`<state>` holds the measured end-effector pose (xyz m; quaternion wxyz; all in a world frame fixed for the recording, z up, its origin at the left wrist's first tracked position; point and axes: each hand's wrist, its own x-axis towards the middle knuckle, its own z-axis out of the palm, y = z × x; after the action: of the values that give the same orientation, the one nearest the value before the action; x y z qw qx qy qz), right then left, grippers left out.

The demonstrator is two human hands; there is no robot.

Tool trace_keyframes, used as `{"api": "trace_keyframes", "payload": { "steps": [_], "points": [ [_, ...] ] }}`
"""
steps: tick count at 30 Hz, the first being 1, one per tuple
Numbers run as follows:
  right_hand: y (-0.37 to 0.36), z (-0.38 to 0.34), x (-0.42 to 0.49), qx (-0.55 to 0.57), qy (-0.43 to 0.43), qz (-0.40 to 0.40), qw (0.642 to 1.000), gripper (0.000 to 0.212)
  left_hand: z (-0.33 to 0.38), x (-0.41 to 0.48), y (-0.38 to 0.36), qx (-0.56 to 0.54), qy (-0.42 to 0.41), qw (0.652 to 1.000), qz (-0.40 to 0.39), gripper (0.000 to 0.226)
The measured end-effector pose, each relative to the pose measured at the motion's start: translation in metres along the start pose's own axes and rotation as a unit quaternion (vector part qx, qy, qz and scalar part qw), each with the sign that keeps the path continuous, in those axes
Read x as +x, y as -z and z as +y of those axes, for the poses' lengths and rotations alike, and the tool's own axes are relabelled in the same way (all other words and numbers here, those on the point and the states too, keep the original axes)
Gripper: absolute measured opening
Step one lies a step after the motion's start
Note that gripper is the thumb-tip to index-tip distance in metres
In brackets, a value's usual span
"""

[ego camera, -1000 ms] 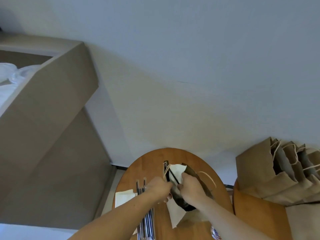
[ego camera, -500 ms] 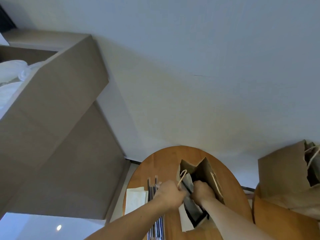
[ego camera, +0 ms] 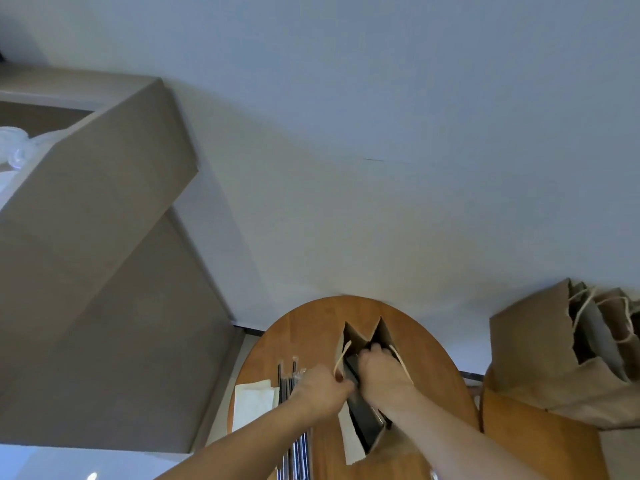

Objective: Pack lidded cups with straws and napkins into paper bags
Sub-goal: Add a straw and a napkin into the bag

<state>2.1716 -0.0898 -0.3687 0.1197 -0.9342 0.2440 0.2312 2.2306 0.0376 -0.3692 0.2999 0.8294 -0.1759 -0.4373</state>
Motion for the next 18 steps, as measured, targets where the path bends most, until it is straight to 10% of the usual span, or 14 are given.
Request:
{"api": "trace_keyframes", "payload": {
  "steps": [5, 8, 18],
  "points": [
    [0.051, 0.017, -0.021, -0.082, 0.055, 0.173, 0.980, 0.038, 0.000, -0.004, 0.003, -0.004, 0.006, 1.000, -0.010, 0.024],
    [0.070, 0.042, -0.024, 0.070, -0.007, 0.204, 0.976, 0.046, 0.006, -0.010, 0.002, -0.019, 0.016, 0.998, -0.051, 0.028],
    [0.000, 0.063, -0.035, 0.510, -0.138, -0.111, 0.842, 0.065, 0.013, -0.019, -0.020, -0.056, 0.005, 0.985, -0.166, 0.048]
  ]
}}
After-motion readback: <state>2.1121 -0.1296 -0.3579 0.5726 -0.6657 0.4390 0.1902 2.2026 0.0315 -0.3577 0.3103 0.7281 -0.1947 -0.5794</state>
